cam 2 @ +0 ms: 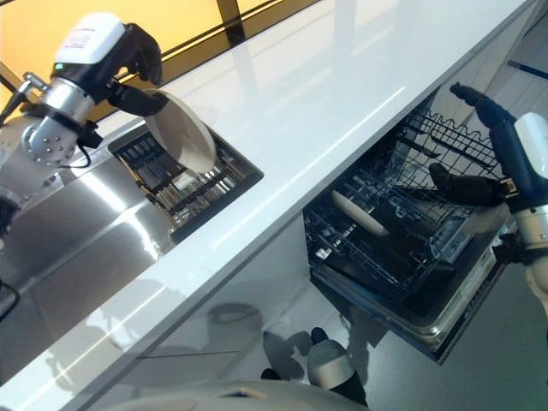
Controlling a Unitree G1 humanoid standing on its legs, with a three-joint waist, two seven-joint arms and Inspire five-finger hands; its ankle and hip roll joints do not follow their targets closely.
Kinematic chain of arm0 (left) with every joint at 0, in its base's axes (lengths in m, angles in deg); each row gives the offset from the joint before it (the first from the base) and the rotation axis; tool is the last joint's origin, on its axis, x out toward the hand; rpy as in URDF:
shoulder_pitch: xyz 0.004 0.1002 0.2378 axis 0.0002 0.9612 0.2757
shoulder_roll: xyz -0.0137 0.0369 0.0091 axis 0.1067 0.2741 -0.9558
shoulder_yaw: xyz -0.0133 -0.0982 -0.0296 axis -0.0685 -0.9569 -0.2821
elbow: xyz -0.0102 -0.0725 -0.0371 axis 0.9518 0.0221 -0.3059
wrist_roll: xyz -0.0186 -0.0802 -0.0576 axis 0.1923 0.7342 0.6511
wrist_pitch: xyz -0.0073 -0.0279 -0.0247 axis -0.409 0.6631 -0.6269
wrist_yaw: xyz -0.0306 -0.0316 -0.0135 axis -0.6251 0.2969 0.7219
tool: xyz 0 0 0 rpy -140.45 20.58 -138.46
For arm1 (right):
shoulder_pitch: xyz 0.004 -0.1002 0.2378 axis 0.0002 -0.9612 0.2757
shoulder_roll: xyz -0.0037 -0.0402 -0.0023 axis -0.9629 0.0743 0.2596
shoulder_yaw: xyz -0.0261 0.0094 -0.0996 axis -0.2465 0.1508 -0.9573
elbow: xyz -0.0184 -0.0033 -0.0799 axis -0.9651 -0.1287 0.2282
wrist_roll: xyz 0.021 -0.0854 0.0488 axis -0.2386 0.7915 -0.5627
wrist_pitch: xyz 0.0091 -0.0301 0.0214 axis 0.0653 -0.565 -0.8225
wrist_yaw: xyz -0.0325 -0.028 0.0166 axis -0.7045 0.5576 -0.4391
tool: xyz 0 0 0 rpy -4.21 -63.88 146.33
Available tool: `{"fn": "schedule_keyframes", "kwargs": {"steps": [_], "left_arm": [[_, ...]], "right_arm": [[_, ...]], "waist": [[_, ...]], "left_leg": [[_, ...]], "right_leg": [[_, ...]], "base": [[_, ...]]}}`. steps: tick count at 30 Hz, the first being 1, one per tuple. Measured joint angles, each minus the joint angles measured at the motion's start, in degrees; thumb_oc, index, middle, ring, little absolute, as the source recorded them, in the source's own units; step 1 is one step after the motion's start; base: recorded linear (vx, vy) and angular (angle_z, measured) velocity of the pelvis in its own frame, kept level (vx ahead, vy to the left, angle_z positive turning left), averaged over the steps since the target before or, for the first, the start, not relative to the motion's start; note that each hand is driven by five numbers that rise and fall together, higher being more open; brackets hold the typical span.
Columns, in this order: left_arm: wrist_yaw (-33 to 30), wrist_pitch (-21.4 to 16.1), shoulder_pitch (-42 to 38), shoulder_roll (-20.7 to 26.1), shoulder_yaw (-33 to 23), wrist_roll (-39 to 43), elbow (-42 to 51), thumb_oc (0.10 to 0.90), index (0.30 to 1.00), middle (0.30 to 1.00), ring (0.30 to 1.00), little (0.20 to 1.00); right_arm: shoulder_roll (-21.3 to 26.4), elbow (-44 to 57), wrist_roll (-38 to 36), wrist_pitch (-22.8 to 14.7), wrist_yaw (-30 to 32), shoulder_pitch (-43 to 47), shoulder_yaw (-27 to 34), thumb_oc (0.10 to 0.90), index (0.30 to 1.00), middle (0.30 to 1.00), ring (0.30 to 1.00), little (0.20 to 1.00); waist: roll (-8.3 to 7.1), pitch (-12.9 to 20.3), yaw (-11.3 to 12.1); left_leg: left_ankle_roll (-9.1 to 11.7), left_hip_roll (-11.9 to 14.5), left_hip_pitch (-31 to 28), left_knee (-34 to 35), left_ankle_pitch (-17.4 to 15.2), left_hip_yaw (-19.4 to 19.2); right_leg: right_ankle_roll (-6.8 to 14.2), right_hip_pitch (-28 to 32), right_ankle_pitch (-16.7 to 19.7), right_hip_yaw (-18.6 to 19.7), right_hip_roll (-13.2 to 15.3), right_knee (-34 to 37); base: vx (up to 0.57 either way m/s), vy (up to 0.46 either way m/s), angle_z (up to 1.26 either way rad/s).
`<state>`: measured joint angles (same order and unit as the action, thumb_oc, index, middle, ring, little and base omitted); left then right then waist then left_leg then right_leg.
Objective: Pick up plates and place into dishwasher.
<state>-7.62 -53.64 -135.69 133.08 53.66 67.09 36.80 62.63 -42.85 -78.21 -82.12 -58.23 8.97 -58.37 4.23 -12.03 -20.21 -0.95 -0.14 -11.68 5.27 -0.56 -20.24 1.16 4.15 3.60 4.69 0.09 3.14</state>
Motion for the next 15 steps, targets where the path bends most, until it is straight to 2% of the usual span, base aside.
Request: {"fn": "schedule_keyframes", "kwargs": {"steps": [10, 15], "left_arm": [[-4.0, -0.9, 0.5, 2.8, -4.7, 2.4, 11.6, 0.1, 0.3, 0.3, 0.3, 0.2], [-5.5, -1.2, 0.7, 2.9, -5.9, 4.5, 17.2, 0.1, 0.3, 0.3, 0.3, 0.2]], "right_arm": [[-2.1, 3.4, -7.1, -0.8, -3.3, 7.8, -3.0, 0.8, 0.9, 0.9, 0.9, 0.9], [-4.3, 4.4, -7.6, -0.6, -5.9, 14.1, -10.2, 0.8, 0.9, 0.9, 0.9, 0.9]], "waist": [[0.01, 0.1, 3.9], [0.07, 0.9, 5.3]], "left_leg": [[-0.1, -0.1, 0.1, -0.2, 0.3, 1.1], [-0.1, -0.1, 0.3, -0.2, 0.4, 1.6]], "right_leg": [[0.0, 0.3, 0.0, -0.8, 0.0, 0.1], [0.0, 0.4, 0.0, -1.3, 0.1, 0.3]], "base": [[-0.01, 0.007, 0.05], [0.0, -0.001, 0.04]]}}
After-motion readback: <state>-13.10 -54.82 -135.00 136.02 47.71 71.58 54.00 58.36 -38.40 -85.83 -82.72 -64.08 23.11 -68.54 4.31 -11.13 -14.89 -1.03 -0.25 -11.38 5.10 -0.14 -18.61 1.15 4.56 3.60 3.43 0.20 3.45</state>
